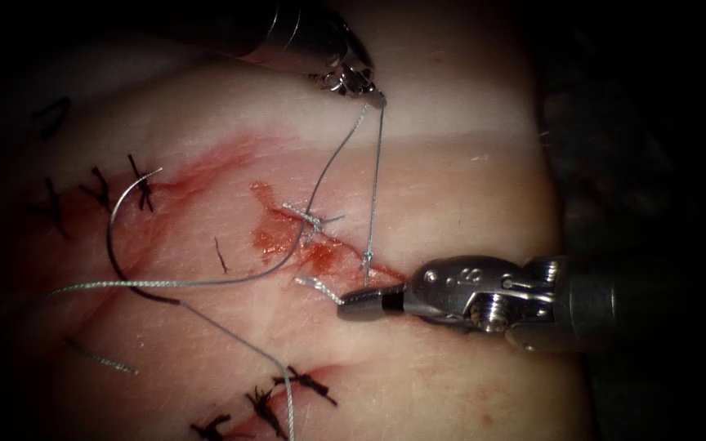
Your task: Wound Closure
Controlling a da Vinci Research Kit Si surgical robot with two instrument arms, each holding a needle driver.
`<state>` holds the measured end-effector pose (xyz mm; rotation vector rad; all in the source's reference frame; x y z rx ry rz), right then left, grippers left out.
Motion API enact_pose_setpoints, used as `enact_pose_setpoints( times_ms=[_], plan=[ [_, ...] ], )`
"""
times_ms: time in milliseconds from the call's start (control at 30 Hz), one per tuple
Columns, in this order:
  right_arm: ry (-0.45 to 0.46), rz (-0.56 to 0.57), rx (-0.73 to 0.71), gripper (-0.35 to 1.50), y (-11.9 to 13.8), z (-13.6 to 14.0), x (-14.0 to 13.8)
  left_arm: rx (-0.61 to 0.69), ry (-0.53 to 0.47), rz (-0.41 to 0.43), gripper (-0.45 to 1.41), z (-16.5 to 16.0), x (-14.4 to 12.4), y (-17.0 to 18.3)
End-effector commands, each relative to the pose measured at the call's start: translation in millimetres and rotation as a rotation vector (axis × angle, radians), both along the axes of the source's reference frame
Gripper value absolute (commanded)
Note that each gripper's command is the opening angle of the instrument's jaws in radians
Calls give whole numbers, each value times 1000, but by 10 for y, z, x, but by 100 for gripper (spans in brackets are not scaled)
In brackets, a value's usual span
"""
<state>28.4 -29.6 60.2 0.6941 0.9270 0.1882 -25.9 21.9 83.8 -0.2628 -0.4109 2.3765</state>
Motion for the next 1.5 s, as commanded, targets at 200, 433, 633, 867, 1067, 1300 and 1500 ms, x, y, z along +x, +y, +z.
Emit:
enact_pose_setpoints(
  times_ms=[200,433,633,867,1067,1300,1500],
  plan=[
    [19,6,-7,-35,0,5,15,-64,52,36,-45,8,-7,10],
    [-57,110,6,-35,-8,1,24,-94,90,48,-45,13,-8,15],
    [-89,126,66,-35,-21,1,31,-108,105,55,-45,21,-5,18],
    [-119,144,116,-35,-36,-4,33,-113,106,58,-45,23,0,22],
    [-112,226,128,-35,-14,-16,36,-86,88,81,-45,5,-2,9],
    [-121,346,134,137,37,-41,27,-14,9,91,-45,-61,-15,-21],
    [-34,415,199,125,62,-74,6,21,-33,84,-45,-97,-14,-42]
  ],
)
